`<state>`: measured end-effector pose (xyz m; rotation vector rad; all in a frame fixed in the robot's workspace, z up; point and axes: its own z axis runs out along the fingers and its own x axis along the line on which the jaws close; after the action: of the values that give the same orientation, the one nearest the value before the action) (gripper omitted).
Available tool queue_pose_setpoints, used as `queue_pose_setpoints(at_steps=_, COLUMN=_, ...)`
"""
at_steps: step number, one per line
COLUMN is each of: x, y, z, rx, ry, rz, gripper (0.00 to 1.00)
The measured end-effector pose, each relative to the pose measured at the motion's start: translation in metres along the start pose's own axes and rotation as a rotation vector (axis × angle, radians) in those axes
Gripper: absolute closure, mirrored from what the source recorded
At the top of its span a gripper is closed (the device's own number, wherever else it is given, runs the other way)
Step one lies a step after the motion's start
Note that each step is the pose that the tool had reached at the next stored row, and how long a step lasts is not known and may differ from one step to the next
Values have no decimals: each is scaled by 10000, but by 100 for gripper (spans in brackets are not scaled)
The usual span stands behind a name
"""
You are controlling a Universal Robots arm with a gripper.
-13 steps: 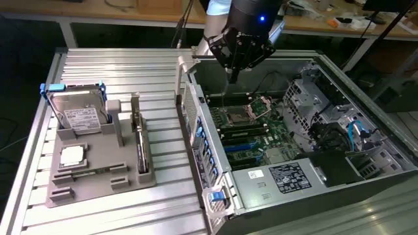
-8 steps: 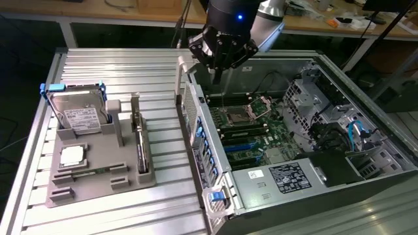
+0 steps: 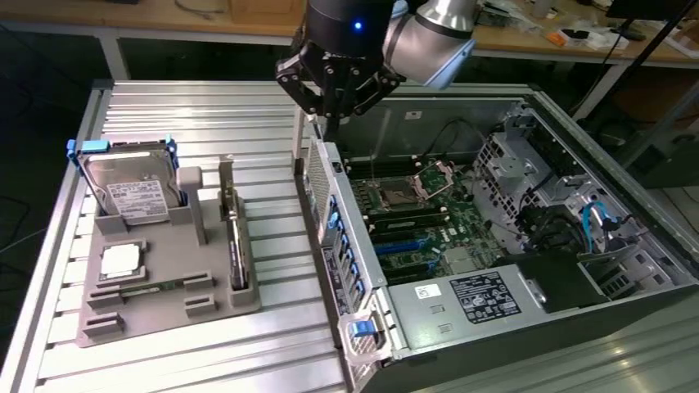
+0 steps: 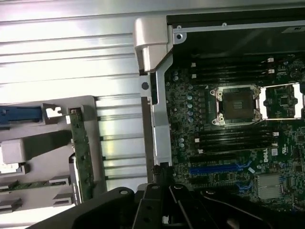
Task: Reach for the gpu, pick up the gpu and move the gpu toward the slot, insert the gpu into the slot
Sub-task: 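Reach for the gpu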
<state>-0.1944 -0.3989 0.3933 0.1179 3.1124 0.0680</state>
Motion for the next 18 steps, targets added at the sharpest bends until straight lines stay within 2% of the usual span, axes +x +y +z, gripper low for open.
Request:
queue_pose_setpoints(at_steps=2, x=75, y=-6, z=-2, rx=0, ry=0, rz=0, gripper=89)
queue_pose_setpoints(at_steps=4, x=232, y=-18, z=-6, rx=0, ry=0, rz=-1, gripper=89)
queue_pose_setpoints(at_steps=7, x=402, y=-30, z=-11, rx=1, ry=1, rz=0, gripper=89)
queue_pose_setpoints(at_steps=18, x=845, y=-64, z=-21, rx=1, ry=1, rz=0, gripper=89)
